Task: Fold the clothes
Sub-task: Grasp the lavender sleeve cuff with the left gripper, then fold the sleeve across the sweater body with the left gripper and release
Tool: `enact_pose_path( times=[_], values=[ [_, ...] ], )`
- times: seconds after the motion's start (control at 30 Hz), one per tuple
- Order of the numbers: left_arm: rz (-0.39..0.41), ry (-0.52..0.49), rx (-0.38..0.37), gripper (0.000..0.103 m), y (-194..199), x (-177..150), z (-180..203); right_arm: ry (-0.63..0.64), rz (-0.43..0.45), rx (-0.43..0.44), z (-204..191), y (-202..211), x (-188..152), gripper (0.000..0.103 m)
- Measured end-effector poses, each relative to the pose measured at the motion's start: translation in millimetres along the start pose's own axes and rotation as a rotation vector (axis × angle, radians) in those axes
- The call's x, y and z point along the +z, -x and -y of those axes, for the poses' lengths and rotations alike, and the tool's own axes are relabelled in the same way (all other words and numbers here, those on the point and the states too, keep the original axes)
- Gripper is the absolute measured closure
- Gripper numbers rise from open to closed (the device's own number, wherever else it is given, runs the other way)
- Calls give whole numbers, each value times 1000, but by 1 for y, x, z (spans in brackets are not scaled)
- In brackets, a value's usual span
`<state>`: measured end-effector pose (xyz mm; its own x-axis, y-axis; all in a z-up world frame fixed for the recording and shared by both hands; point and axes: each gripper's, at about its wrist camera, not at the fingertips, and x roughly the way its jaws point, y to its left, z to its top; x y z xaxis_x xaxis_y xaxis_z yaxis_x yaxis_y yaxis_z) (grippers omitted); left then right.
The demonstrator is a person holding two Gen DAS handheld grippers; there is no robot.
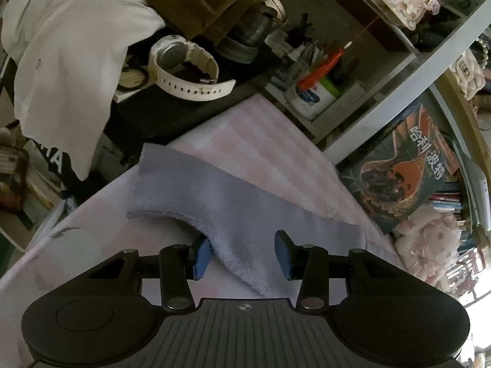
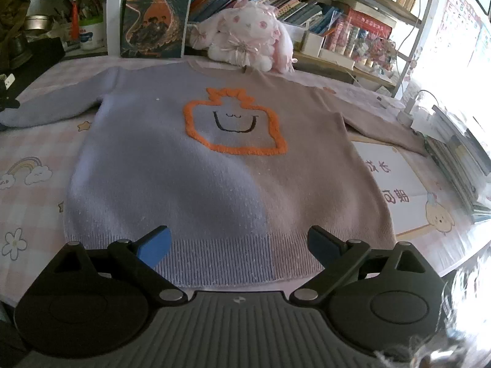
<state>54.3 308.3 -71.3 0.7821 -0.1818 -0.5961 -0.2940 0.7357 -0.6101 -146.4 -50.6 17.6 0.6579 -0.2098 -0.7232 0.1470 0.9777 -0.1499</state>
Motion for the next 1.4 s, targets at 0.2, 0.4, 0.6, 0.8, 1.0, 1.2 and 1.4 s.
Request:
enact_pose_path(
  times=[0.2,0.4,0.6,0.8,1.0,1.2,1.4],
  values=[
    [36,59,58,78,0,10,-10,-12,-3,-8,6,-1,-1,7],
    [40,74,103,99,-2,13,-16,-19,-2,-10,10,-3,1,7],
    [120,-22,65,100,17,11,21,-34,8,4,28,-10,1,7],
    [192,-207,-93,100,39,-3,117,-49,16,50,60,-26,3,7],
    [171,-305,-170,100,16,-49,222,-5,44,133,104,-42,11,7],
    [135,-355,-192,100,-18,-96,312,41,44,214,151,-61,5,7],
    [109,-431,-160,100,-43,-146,360,53,14,271,193,-78,-2,7]
  ],
)
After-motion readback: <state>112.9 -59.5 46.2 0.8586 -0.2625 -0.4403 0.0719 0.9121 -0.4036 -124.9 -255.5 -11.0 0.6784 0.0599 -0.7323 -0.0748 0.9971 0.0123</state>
